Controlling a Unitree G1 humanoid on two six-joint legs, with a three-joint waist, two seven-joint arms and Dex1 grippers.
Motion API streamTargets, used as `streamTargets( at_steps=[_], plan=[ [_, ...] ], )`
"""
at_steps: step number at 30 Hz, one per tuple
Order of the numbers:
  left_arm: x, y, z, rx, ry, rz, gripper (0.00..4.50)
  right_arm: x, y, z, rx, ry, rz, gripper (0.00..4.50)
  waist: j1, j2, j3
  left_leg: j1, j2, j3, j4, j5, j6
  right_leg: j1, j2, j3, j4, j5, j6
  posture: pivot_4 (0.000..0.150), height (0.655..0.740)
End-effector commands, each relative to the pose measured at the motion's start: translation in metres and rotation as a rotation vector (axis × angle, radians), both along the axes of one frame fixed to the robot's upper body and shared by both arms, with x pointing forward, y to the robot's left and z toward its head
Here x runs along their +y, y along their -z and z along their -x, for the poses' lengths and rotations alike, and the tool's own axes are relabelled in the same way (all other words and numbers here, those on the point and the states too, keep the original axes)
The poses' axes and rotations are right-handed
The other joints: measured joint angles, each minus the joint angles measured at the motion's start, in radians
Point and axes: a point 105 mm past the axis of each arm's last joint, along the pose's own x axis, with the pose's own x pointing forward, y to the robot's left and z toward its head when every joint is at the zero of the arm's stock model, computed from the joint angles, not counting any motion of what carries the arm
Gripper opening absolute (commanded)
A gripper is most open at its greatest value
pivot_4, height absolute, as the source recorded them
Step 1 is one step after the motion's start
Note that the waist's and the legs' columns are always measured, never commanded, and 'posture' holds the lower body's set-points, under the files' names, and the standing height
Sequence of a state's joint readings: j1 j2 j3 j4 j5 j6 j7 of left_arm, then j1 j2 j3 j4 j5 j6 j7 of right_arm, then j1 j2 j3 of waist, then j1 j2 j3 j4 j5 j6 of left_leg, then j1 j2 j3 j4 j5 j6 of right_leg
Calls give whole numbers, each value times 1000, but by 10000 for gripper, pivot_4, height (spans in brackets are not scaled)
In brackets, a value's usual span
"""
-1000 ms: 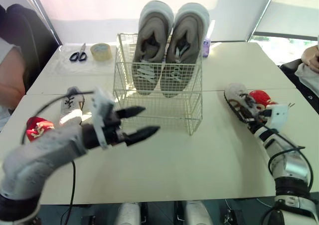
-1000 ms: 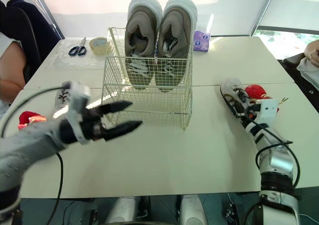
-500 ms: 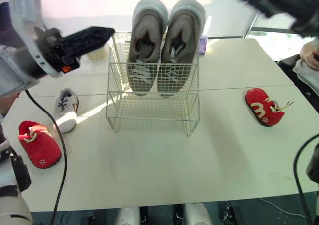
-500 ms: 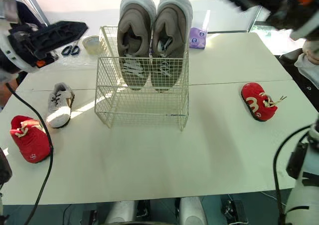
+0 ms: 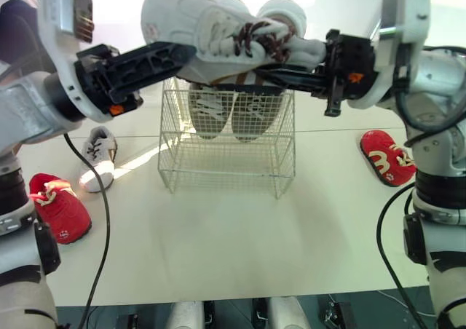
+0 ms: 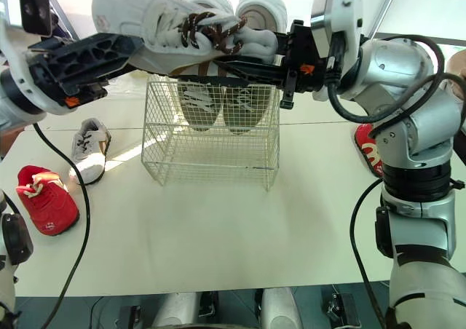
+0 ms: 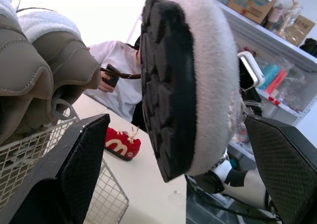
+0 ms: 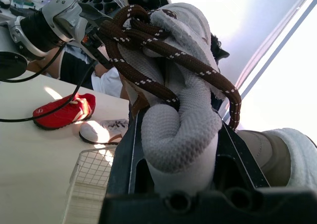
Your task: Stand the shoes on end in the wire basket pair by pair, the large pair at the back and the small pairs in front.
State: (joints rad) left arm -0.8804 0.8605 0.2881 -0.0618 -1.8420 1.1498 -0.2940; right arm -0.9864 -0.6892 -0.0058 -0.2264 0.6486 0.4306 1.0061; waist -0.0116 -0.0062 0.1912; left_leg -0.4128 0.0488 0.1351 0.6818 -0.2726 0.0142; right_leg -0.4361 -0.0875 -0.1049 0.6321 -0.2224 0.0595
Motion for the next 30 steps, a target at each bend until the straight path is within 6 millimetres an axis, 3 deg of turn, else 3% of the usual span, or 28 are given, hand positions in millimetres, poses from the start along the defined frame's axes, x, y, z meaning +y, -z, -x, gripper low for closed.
streamTargets(
  at_steps=[1, 2, 7, 9, 10, 13, 15, 17, 20, 25, 30],
  plan=[
    [-1, -5, 1, -31, -11, 14, 39680, 5, -11, 15, -68, -53, -13, 7357, 0, 0, 0, 0, 0, 0, 0, 0, 0, 0, 0, 0, 0, 0, 0, 1500, 7400],
    [-1, -5, 0, -29, -11, 19, 37091, 5, -10, 16, -68, -56, -13, 7357, 1, 0, 0, 0, 0, 0, 0, 0, 0, 0, 0, 0, 0, 0, 0, 1500, 7400],
    [-1, -6, 1, -19, 8, 49, 13637, 5, -7, 15, -55, -48, -8, 7357, 0, 0, 0, 0, 0, 0, 0, 0, 0, 0, 0, 0, 0, 0, 0, 1500, 7400],
    [0, -8, 0, -19, -4, 68, 4875, 0, -4, 11, -30, -24, -8, 15633, 0, 0, 0, 0, 0, 0, 0, 0, 0, 0, 0, 0, 0, 0, 0, 1500, 7400],
    [3, -10, -2, -21, -16, 94, 4818, -5, -2, 6, 0, 6, -28, 18702, 1, 0, 0, 0, 0, 0, 0, 0, 0, 0, 0, 0, 0, 0, 0, 1500, 7400],
    [13, -21, -4, -33, -62, 198, 4818, -32, -1, -12, 142, 124, -207, 34427, 4, -3, -1, 0, 0, -1, 0, 0, 0, 1, 0, 0, 0, 0, 0, 1500, 7400],
    [20, -26, -5, -51, -104, 281, 4818, -59, -3, -18, 377, 79, -563, 43774, 3, -5, -2, 0, 0, -1, 1, 0, 0, 1, -1, 0, 0, 0, 0, 1500, 7400],
    [20, -30, -3, -100, -135, 352, 4818, -72, 12, -19, 537, 39, -823, 44550, 2, -5, -2, 2, 0, -1, 1, 0, 0, 3, -1, 0, 0, 0, 0, 1500, 7400],
    [12, -33, -5, -147, -161, 428, 4818, -43, 29, -9, 675, -33, -950, 44550, 2, -4, -1, 2, 0, -2, 0, 0, 0, 4, -1, -1, 0, 0, -1, 1500, 7400],
    [-2, -30, -10, -165, -169, 511, 4818, 7, 22, 1, 768, -148, -1006, 44550, -6, -2, -1, 2, 0, 0, -1, 1, -1, 1, 1, 1, 1, 0, -1, 1500, 7400],
    [-17, -19, -13, -169, -175, 491, 4818, 25, 2, 3, 740, -237, -1042, 44550, 1, -3, -1, 2, 0, -1, -1, 0, 0, 2, 2, 1, 0, 0, -1, 1500, 7400]
  ],
)
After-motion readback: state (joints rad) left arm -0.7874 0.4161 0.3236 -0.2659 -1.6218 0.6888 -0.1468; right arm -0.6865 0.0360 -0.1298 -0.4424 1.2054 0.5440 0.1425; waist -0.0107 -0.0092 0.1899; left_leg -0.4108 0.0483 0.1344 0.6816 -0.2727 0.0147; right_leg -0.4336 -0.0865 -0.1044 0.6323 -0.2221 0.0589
